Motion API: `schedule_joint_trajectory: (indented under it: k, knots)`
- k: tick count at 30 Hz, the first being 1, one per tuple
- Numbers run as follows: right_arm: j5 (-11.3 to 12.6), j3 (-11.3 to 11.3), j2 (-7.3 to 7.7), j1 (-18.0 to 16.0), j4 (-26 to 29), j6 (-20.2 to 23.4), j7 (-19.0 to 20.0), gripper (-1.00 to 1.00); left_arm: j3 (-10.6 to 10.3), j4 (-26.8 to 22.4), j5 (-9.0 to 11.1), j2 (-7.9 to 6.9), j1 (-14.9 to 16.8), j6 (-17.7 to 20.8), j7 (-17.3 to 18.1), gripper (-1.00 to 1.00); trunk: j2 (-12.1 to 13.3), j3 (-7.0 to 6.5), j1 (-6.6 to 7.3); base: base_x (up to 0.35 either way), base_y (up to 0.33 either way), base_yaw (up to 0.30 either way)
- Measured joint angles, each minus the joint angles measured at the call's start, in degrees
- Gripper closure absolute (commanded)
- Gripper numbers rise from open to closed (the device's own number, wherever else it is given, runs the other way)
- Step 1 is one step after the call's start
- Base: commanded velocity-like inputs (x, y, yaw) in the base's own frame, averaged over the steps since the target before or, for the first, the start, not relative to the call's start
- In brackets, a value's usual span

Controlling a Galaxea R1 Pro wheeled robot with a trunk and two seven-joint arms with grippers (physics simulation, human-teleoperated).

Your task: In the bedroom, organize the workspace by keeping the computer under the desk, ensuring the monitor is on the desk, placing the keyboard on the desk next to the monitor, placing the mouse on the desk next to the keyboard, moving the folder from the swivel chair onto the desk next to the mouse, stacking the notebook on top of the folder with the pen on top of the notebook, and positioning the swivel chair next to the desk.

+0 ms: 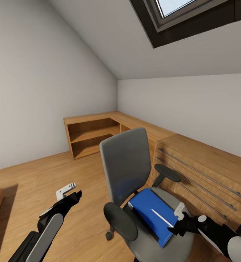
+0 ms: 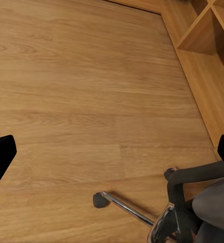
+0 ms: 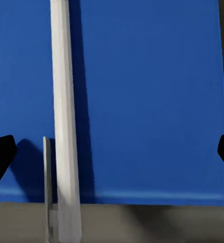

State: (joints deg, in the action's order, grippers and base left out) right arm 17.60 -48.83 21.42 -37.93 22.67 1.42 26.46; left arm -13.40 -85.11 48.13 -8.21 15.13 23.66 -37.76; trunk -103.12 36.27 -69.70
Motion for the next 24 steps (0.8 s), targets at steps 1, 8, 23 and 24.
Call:
schedule_joint_trajectory:
  k: [1,8,23,24]
  knots:
    - [0.0,0.0,0.00,0.0,0.0,0.0,0.0,-1.00,0.0,0.0,0.0,0.03,0.0,0.0,0.0,-1.00,0.0,0.00,0.00,0.000,0.000,0.000]
    - [0.0,0.0,-0.01,0.0,0.0,0.0,0.0,-1.00,0.0,0.0,0.0,0.04,0.0,0.0,0.0,-1.00,0.0,0.00,0.00,0.000,0.000,0.000]
    - [0.3,-0.1,-0.02,0.5,0.7,0.0,0.2,1.00,0.0,0.0,0.0,0.06,0.0,0.0,0.0,-1.00,0.0,0.00,0.00,0.000,0.000,0.000]
    - [0.2,-0.2,-0.02,1.1,1.8,0.0,0.2,1.00,0.0,0.0,0.0,0.06,0.0,0.0,0.0,-1.00,0.0,0.00,0.00,0.000,0.000,0.000]
